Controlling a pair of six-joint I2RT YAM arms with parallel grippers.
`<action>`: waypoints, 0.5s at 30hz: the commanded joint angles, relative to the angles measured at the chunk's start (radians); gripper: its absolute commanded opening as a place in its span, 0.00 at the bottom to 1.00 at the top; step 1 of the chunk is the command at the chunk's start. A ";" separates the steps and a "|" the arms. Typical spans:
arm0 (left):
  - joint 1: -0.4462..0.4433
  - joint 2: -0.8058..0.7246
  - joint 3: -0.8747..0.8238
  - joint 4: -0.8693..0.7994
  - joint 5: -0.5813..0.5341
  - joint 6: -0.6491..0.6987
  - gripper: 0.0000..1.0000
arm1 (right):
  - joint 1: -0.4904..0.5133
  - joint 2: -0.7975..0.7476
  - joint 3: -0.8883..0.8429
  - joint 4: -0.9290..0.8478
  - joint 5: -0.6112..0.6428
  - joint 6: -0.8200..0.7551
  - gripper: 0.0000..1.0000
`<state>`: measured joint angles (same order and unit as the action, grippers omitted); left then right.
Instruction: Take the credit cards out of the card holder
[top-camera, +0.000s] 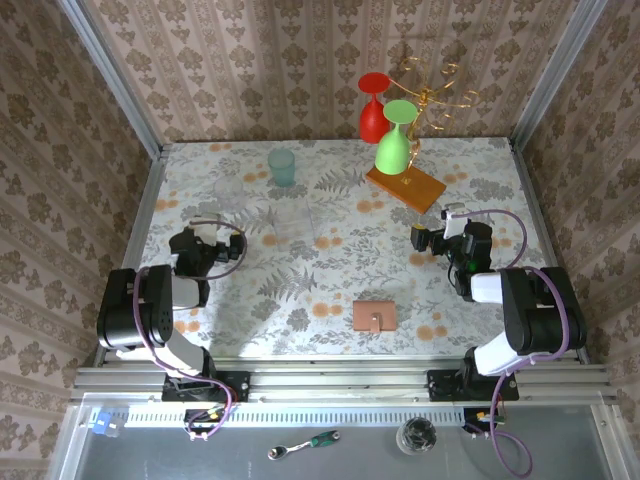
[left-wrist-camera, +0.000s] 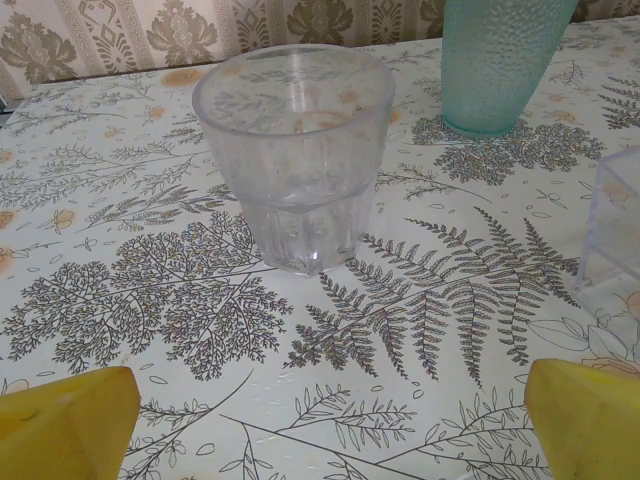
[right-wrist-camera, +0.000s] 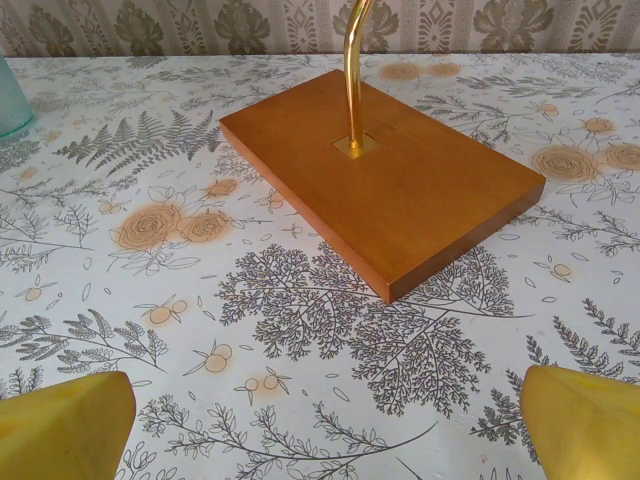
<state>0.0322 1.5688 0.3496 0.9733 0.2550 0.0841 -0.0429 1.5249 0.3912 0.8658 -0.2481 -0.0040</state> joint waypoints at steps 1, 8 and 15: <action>-0.006 -0.012 0.004 0.019 0.018 0.024 1.00 | 0.006 0.001 -0.009 0.031 -0.011 -0.017 1.00; 0.000 -0.010 0.012 0.005 0.025 0.021 1.00 | 0.006 0.000 -0.009 0.031 -0.010 -0.017 1.00; 0.000 -0.011 0.011 0.005 0.026 0.020 1.00 | 0.006 0.000 -0.009 0.031 -0.010 -0.016 1.00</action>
<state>0.0322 1.5688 0.3496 0.9730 0.2623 0.0841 -0.0429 1.5249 0.3912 0.8658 -0.2481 -0.0036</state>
